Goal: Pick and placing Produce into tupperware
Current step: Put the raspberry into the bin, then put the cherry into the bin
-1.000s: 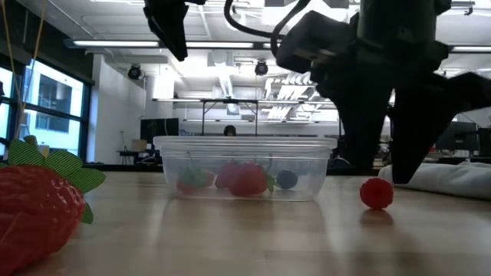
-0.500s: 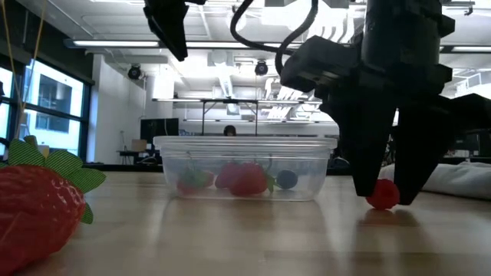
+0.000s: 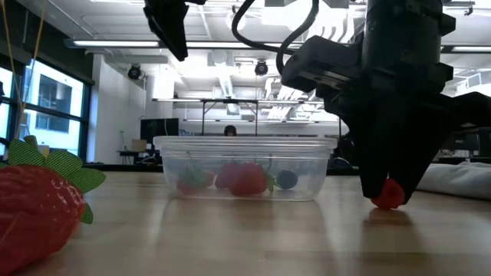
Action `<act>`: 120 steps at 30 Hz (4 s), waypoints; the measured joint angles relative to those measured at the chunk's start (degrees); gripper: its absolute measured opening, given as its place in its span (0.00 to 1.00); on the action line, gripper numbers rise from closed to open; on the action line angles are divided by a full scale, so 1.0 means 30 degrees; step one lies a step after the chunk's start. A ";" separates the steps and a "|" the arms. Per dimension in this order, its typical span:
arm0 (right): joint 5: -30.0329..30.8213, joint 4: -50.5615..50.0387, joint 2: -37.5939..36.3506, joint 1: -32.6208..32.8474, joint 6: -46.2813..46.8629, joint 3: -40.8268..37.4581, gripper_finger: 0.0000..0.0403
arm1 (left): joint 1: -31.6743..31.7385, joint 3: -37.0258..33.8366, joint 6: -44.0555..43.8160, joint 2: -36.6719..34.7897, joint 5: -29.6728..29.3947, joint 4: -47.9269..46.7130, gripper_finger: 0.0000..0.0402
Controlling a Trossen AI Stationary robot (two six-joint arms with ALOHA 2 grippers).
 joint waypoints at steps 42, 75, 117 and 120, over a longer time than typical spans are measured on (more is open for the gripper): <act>0.1472 -0.2699 -0.0972 -0.3954 -1.1415 0.4051 0.31 | 0.0007 -0.0007 -0.0131 0.0000 0.0291 -0.0036 0.62; 0.5767 -1.1395 -0.6075 -0.6084 -1.9681 0.5027 0.33 | -0.6971 -0.6837 -1.8548 0.0015 0.3460 0.6327 0.62; 0.6377 -1.1979 -0.7538 -0.8918 -2.6288 0.5027 0.33 | -1.0382 -0.8533 -2.8850 0.6240 0.6682 1.4134 0.55; 0.6377 -1.2118 -0.7531 -0.8918 -2.6548 0.5026 0.33 | -1.0361 -0.8485 -2.8841 0.6735 0.7316 1.4773 0.52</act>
